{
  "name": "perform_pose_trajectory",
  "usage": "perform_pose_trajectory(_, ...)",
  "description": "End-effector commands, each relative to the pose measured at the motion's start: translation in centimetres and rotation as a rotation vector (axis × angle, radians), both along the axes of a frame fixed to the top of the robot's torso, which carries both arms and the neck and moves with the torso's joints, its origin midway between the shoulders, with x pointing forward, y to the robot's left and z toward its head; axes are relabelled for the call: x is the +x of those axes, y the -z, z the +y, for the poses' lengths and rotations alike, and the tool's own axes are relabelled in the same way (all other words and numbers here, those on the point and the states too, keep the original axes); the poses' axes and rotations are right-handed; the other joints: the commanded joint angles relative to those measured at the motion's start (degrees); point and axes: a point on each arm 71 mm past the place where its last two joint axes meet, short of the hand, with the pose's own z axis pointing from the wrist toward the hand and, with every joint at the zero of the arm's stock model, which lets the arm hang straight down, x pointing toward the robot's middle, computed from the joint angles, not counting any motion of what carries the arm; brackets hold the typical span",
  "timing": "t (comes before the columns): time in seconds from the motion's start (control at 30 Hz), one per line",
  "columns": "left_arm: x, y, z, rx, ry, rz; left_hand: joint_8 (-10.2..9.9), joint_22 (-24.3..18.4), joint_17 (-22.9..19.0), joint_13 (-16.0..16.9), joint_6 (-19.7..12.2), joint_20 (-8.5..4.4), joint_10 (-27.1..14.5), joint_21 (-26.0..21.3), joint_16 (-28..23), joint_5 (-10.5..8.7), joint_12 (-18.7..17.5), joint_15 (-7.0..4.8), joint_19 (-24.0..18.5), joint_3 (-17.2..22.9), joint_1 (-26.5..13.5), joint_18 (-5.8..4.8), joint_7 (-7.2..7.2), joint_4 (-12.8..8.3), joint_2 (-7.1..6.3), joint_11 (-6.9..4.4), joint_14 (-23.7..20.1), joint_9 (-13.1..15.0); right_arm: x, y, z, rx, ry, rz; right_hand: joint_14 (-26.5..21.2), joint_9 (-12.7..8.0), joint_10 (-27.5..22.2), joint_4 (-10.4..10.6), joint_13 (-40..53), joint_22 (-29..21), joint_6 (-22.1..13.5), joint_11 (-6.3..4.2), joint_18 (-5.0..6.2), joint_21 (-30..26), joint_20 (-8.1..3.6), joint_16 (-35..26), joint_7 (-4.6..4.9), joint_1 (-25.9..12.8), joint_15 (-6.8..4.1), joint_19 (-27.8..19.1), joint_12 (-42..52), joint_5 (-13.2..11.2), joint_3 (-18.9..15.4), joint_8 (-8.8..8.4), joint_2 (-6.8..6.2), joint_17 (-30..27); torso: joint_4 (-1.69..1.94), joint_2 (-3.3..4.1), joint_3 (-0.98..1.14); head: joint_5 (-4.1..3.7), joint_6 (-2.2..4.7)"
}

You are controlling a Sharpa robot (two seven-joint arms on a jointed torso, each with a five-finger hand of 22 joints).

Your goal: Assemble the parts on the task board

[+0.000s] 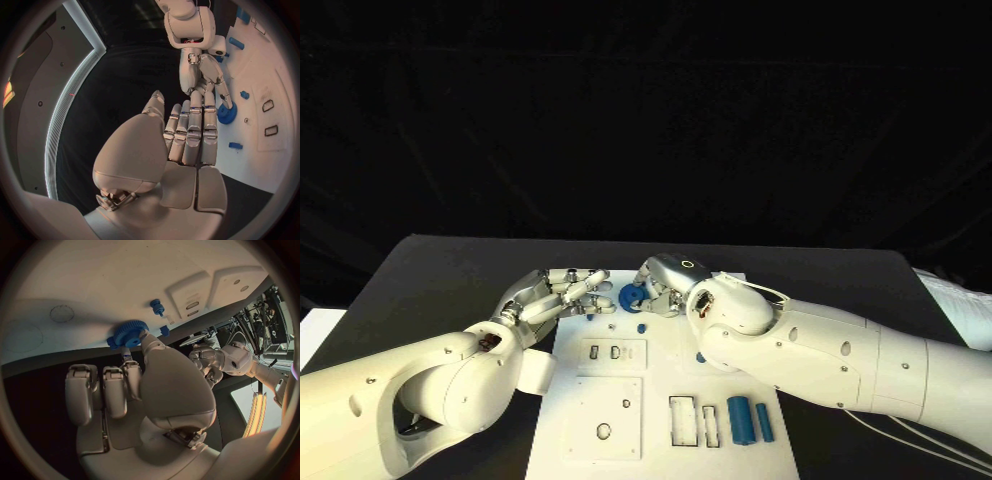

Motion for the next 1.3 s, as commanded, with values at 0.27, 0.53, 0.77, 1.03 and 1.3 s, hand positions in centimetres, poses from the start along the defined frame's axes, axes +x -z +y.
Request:
perform_pose_trajectory(0.27, 0.0, -0.1, -0.2, -0.012, 0.019, -0.004, -0.3, -0.1, 0.1, 0.0, 0.0, 0.17, -0.2, -0.2, -0.1, -0.02, -0.2, -0.01, -0.2, -0.3, -0.1, 1.13, 0.27, -0.2, 0.61, 0.07, -0.3, 0.0, 0.1, 0.7, 0.1, -0.049, -0.010, 0.059, 5.1, -0.7, 0.5, 3.6, 5.5, 5.5, -1.9, 1.07, -1.01, 0.4, 1.16, 0.0, 0.43, -9.7, 1.00, 1.5, -1.0, 3.8, -5.9, -0.45, -0.64, 10.1, -0.03, -0.04, 0.02, -0.05, -0.10)
perform_pose_trajectory(0.53, -0.1, -0.1, -0.2, -0.011, 0.019, -0.002, -0.3, -0.1, 0.1, 0.0, -0.1, 0.18, -0.2, -0.2, -0.2, -0.03, -0.2, 0.00, -0.2, -0.3, -0.1, 1.13, 0.27, -0.3, 0.62, 0.07, -0.3, 0.0, 0.3, 1.2, -0.3, -0.068, 0.014, 0.129, 5.1, -0.6, 0.7, 3.8, 6.0, 5.9, -1.1, 0.93, -1.08, 0.5, 1.14, 0.2, 0.22, -13.6, 0.93, 1.6, -0.6, 7.0, -9.4, -0.28, 2.24, 10.5, -0.06, 0.00, 0.05, -0.12, -0.13)
perform_pose_trajectory(0.77, -0.1, -0.1, -0.2, -0.010, 0.020, 0.000, -0.4, -0.1, 0.1, 0.0, -0.1, 0.18, -0.3, -0.2, -0.2, -0.03, -0.2, 0.00, -0.2, -0.3, -0.1, 1.13, 0.28, -0.3, 0.62, 0.08, -0.3, 0.0, 0.7, 1.4, -0.9, -0.079, 0.048, 0.139, 5.2, -0.6, 0.7, 3.6, 6.1, 5.9, -1.0, 0.88, -1.09, 0.6, 1.11, 0.3, 0.20, -13.6, 0.90, 1.6, -0.5, 7.4, -9.9, -0.32, 2.93, 10.7, -0.07, 0.00, 0.05, -0.24, -0.14)
perform_pose_trajectory(1.03, -0.1, -0.1, -0.1, -0.010, 0.018, 0.000, -0.4, -0.1, 0.1, 0.0, -0.1, 0.19, -0.3, -0.2, -0.2, -0.03, -0.2, 0.02, -0.2, -0.3, -0.1, 1.13, 0.29, -0.3, 0.61, 0.10, -0.3, 0.0, 0.9, 1.5, -1.4, -0.093, 0.064, 0.139, 5.2, -0.6, 0.8, 3.2, 6.2, 6.0, -0.9, 0.85, -1.09, 0.6, 1.08, 0.3, 0.18, -12.0, 0.87, 1.6, -0.4, 7.3, -10.4, -0.37, 3.02, 10.8, -0.10, 0.02, 0.06, -0.34, -0.12)
perform_pose_trajectory(1.3, -0.2, -0.1, 0.0, -0.009, 0.017, -0.001, -0.4, -0.1, 0.1, 0.0, -0.1, 0.19, -0.4, -0.3, -0.2, -0.03, -0.2, 0.02, -0.2, -0.3, -0.1, 1.13, 0.29, -0.3, 0.61, 0.10, -0.3, 0.0, 0.8, 1.4, -1.9, -0.074, 0.062, 0.119, 5.3, -0.5, 1.0, 3.0, 6.5, 6.4, -0.5, 0.75, -1.17, 0.8, 1.04, 0.5, 0.05, -10.6, 0.81, 1.8, 0.0, 7.3, -10.7, -0.25, 3.30, 11.1, -0.05, 0.01, 0.08, -0.41, -0.25)
